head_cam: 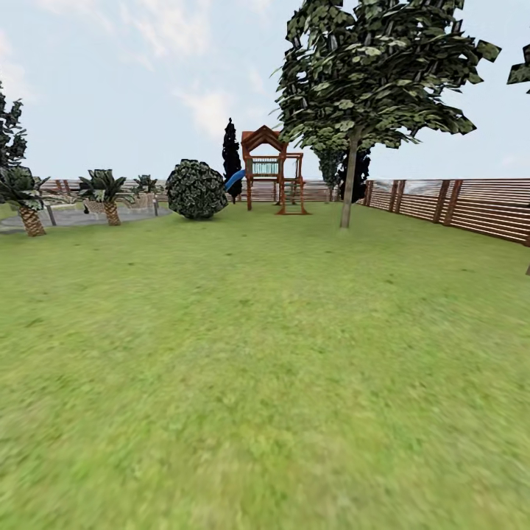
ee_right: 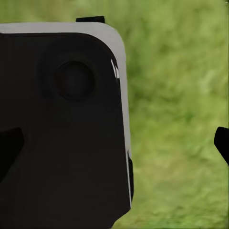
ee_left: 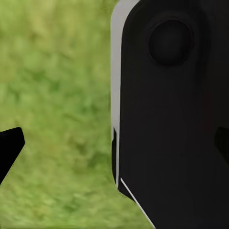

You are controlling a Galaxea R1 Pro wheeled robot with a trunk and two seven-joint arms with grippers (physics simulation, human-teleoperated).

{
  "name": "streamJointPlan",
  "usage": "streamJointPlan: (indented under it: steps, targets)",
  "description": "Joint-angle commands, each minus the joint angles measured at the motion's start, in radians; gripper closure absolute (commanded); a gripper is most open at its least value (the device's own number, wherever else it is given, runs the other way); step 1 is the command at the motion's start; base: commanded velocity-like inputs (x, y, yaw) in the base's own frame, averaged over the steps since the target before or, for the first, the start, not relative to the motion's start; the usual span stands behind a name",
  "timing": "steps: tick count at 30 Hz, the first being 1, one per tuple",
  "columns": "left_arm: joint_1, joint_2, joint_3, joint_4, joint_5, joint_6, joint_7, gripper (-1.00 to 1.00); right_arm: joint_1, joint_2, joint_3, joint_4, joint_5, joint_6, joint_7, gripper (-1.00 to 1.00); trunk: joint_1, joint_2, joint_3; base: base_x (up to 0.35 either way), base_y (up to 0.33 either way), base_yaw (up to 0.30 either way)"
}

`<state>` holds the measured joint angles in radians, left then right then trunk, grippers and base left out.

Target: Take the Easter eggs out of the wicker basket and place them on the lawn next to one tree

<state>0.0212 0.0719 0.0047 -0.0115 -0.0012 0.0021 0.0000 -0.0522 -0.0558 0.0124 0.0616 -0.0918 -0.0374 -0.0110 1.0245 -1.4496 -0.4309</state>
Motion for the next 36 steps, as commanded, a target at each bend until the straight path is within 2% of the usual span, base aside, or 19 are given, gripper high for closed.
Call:
streamJointPlan:
  steps: [1,11,29,36]
  targets:
    - [0.000,0.000,0.001,-0.003,0.000,0.001,0.000,-1.00,-0.001,0.002,0.002,0.003,-0.010,-0.004,0.000,-1.00,0.001,0.000,-0.001,0.301,0.000,0.000]
    - [0.000,0.002,0.001,-0.005,0.000,0.001,0.001,-1.00,-0.001,0.004,0.000,0.003,-0.022,-0.007,-0.001,-1.00,0.001,0.000,-0.001,0.321,0.000,0.005]
    - [0.000,0.002,0.001,-0.004,0.002,0.001,0.002,-1.00,-0.001,0.005,0.000,0.003,-0.025,-0.006,-0.005,-1.00,0.001,0.000,-0.001,0.325,0.000,0.273]
    - [0.000,0.001,0.001,-0.004,0.002,0.001,0.002,-1.00,-0.001,0.004,0.000,0.003,-0.025,-0.007,-0.003,-1.00,0.001,0.000,-0.001,0.325,0.000,0.042]
